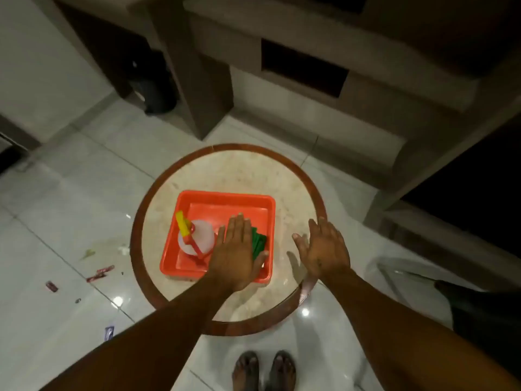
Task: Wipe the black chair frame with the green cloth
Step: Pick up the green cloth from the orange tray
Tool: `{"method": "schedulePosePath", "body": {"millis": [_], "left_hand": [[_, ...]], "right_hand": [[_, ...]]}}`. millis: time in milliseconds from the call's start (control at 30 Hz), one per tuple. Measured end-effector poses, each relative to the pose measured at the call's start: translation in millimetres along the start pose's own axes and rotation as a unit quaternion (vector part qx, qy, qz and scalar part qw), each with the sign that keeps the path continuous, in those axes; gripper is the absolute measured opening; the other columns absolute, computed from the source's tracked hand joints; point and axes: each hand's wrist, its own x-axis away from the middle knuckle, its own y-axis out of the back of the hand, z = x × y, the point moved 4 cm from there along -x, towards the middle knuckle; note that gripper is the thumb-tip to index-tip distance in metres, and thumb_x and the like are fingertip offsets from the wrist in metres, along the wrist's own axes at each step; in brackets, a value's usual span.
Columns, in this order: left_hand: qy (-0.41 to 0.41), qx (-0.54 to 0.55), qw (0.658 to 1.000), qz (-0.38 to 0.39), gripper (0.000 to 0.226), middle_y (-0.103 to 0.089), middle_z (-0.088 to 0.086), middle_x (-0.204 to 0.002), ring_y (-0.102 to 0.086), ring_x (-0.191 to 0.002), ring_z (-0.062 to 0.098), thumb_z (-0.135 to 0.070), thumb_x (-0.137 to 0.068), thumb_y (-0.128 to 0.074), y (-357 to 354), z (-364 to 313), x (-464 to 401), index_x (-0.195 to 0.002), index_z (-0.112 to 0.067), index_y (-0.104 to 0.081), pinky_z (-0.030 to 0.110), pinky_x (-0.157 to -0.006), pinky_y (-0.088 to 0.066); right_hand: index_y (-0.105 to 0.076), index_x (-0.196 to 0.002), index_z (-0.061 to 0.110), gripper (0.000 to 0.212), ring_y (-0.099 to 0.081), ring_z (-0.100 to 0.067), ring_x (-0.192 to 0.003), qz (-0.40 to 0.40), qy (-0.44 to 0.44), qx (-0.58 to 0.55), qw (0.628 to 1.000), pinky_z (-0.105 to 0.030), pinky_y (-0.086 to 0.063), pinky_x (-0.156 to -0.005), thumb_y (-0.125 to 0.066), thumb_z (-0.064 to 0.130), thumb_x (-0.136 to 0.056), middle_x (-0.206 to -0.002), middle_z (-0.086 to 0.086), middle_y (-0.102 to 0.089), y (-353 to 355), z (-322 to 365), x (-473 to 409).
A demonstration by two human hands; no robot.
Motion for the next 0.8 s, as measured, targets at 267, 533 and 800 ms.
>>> {"method": "schedulePosePath", "body": {"millis": [267,533,800], "left_hand": [[0.002,0.004,1.000,0.031,0.100,0.001,0.024,-0.170,0.000,-0.158,0.040,-0.060,-0.090,-0.044,-76.4,28.2,-56.3,-0.160,-0.004,0.003,0.054,-0.127,-0.007],[-0.002,0.029,0.999,0.031,0.099,0.006,0.017,-0.171,0.005,-0.157,0.042,-0.066,-0.079,-0.052,-101.5,36.2,-71.0,-0.160,-0.031,-0.009,0.062,-0.123,-0.010],[-0.022,0.035,0.999,-0.004,0.059,-0.030,0.022,-0.160,-0.022,-0.149,0.043,-0.034,-0.083,-0.057,-88.6,31.0,-73.2,-0.142,-0.024,-0.051,0.062,-0.111,-0.033]], "right_hand": [[-0.026,-0.163,0.018,0.071,-0.015,-0.033,-0.160,-0.005,0.045,0.052,0.998,-0.048,-0.009,-0.129,-0.023,0.061,-0.106,-0.172,-0.013,-0.020,-98.6,-10.9,-45.5],[-0.022,-0.164,0.018,0.078,-0.015,-0.034,-0.160,-0.103,0.037,0.064,0.992,-0.048,-0.004,-0.128,-0.022,0.067,-0.103,-0.172,-0.013,-0.019,-136.9,-13.6,-53.3],[-0.029,-0.162,0.017,0.077,-0.020,-0.033,-0.158,-0.127,0.054,0.057,0.989,-0.048,-0.005,-0.128,-0.030,0.066,-0.103,-0.170,-0.014,-0.026,-140.2,-17.7,-56.2]]}}
